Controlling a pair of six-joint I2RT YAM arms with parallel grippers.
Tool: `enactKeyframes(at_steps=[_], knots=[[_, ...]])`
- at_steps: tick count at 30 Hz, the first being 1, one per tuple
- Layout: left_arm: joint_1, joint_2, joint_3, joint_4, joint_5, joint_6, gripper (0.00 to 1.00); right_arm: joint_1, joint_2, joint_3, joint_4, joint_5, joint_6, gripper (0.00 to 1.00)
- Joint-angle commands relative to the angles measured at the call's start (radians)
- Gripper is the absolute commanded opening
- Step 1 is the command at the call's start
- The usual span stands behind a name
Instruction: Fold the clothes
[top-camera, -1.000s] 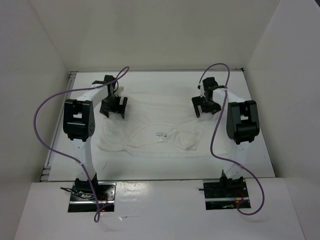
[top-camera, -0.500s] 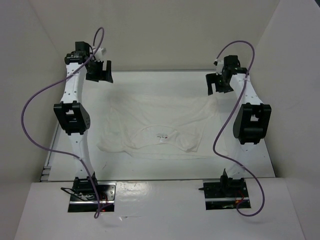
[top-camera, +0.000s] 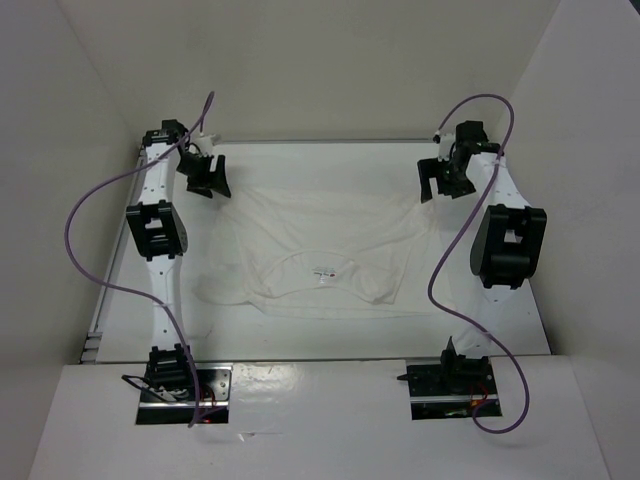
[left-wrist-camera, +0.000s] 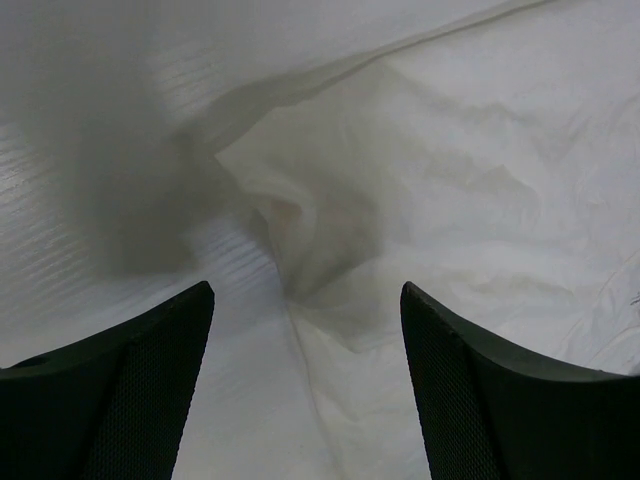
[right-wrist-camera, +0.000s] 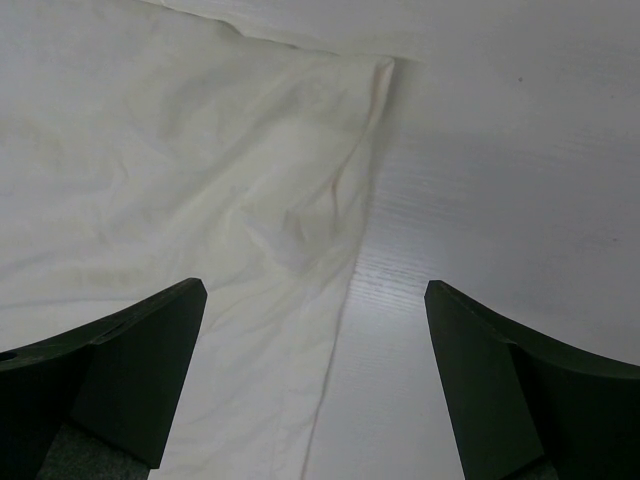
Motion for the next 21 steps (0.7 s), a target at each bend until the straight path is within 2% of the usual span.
enactKeyframes(at_steps=[1,6,21], knots=[[0.007,0.022,0.075,-0.032,0.064,0.039,0.82,-0.007,-0.044,0.000,-0.011,-0.016,-0.021,0.99],[0.007,0.067,0.126,-0.021,0.082,0.039,0.82,-0.007,-0.053,0.000,-0.021,-0.016,-0.021,0.99],[0.007,0.122,0.104,-0.034,0.127,0.051,0.82,-0.007,-0.035,-0.009,-0.021,0.004,-0.021,0.99]])
